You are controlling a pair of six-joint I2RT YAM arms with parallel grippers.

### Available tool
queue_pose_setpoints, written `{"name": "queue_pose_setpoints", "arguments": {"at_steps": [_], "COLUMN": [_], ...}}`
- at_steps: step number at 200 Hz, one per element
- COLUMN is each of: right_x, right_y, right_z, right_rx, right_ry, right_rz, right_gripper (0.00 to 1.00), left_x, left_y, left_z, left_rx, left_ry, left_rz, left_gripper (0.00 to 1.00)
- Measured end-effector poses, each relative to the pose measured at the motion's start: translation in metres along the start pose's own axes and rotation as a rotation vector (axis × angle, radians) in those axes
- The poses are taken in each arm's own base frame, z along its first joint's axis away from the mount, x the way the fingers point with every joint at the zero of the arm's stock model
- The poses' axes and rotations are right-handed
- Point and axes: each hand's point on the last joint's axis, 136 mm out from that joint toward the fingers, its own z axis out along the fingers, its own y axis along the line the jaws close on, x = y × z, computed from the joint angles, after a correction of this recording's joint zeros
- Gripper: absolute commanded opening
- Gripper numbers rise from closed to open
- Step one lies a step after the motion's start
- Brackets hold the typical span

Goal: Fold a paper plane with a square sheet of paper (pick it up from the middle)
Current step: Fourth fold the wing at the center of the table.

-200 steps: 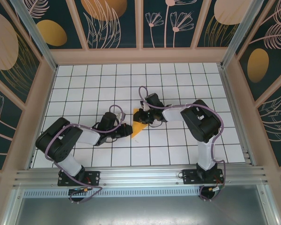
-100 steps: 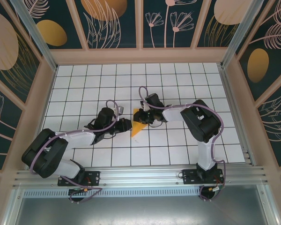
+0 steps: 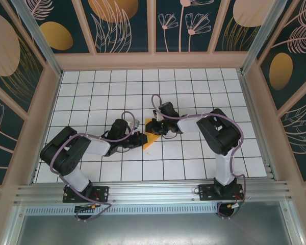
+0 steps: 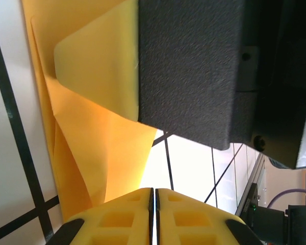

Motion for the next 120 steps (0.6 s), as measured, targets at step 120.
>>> {"name": "queue_pose_setpoints", "arguments": {"at_steps": [120], "right_x": [0.0], "right_y": [0.0], "right_z": [0.0], "right_rx": [-0.001], "right_ry": [-0.001], "right_rz": [-0.001], "right_gripper": [0.19], "left_x": [0.021], "left_y": [0.016], "left_z": [0.004], "left_rx": [0.013], "left_ry": [0.079], "left_rz": [-0.034], "left_gripper": [0.14]}}
